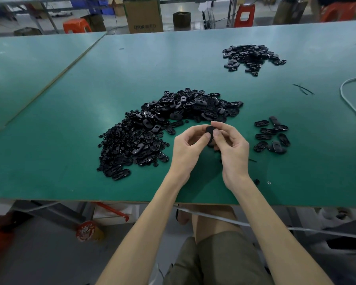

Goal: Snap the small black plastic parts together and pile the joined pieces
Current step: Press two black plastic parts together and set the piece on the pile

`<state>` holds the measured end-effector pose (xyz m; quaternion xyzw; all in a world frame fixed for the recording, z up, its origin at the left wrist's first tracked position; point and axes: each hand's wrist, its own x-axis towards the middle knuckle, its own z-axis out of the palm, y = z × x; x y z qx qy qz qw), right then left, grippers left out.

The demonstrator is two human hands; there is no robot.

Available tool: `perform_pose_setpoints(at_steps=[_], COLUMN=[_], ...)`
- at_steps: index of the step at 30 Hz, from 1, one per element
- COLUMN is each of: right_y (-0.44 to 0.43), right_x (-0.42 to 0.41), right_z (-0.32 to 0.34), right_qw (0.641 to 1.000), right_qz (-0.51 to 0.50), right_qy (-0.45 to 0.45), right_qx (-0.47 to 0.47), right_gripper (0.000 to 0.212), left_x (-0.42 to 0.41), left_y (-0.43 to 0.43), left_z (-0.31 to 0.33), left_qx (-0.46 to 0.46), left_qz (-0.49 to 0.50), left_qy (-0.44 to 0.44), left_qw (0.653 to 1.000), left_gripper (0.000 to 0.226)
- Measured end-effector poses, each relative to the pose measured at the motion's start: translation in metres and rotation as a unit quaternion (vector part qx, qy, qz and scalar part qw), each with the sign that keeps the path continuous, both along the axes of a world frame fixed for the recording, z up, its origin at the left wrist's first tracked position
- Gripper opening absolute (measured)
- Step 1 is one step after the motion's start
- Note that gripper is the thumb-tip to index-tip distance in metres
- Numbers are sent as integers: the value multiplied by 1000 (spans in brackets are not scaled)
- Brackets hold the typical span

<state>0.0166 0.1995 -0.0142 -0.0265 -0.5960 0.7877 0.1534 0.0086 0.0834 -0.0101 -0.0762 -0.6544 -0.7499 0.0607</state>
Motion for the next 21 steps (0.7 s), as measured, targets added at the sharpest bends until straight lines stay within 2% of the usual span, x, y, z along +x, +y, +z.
perform_pose_setpoints(at_steps=[10,21], right_y=[1,0], right_x=[1,2], right_z=[2,2], right_qw=[1000,1000], right_qz=[-8,-19], right_qy=[-2,-13], right_qx=[-7,-5], right_gripper=[24,22], left_x=[-1,-1], left_y=[-2,-2], left_z=[0,0], left_qx=[35,20], left_qz=[-19,-23], left_qy=[-28,-23], left_qw=[999,999], left_gripper=[21,22])
